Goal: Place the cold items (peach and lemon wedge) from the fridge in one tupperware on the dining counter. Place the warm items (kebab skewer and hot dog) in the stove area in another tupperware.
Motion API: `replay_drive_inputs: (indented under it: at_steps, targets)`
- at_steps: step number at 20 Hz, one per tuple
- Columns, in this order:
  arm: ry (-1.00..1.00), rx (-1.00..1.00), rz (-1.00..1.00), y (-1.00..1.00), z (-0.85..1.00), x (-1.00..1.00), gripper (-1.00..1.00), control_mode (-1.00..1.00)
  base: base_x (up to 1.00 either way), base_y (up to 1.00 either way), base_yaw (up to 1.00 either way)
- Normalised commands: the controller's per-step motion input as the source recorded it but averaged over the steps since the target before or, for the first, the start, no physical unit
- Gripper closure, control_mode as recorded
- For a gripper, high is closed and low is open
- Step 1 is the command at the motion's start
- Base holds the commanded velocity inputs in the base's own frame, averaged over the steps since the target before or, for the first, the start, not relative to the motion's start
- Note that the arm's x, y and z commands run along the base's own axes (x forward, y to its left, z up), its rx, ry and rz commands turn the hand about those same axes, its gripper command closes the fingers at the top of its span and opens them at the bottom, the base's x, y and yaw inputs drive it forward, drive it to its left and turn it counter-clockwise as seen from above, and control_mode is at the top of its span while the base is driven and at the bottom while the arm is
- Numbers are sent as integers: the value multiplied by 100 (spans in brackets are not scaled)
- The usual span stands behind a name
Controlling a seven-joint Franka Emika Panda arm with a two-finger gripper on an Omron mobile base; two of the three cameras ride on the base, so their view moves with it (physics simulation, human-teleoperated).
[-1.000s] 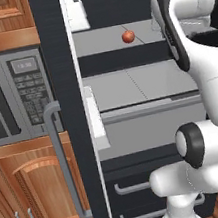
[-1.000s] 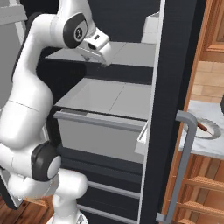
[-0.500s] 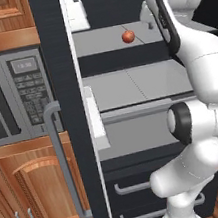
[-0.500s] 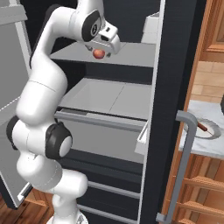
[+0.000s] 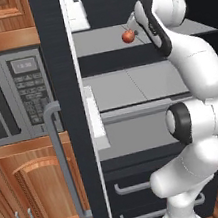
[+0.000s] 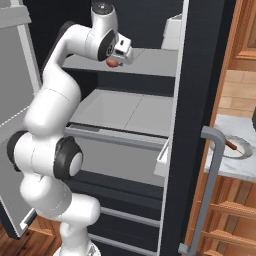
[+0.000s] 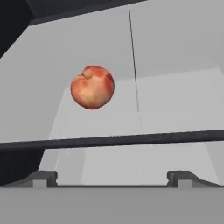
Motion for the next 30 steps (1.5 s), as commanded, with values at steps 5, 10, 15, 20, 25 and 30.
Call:
replay_drive_inputs:
  at_steps: [5,10,15,20,25,30]
  targets:
    - [-1,0,9,17,0,66,-100,-100,0,0,0]
    - [0,0,5,13,0,53,-100,-100,0,0,0]
    - [0,-1,4,5,0,44,-100,-100,0,0,0]
    - [0,-8,2,1,-19,41,-100,-100,0,0,0]
    - [0,-13,1,0,-36,2,-100,-100,0,0,0]
    - [0,-4,0,12,-22,-1,-100,-100,0,0,0]
